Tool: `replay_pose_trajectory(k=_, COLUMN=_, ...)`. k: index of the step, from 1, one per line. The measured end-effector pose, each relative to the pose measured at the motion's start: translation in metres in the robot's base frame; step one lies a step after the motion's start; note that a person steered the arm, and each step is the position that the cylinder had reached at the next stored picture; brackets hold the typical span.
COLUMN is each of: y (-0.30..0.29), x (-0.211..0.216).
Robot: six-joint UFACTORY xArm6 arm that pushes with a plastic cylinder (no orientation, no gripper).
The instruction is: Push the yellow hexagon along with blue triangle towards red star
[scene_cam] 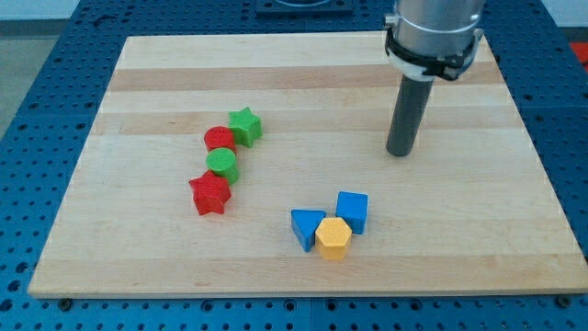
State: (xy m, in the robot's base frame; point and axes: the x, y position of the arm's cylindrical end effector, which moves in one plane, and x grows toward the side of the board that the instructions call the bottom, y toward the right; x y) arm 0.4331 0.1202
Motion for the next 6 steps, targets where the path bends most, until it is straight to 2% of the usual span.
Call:
replay_pose_trajectory(k=1, y=0.000, x=0.020)
replay_pose_trajectory(k=3, y=0.000, x=0.129)
replay_pose_trajectory(k=4, y=-0.013, x=0.158)
replay_pose_trajectory(k=6, y=-0.098, x=0.165)
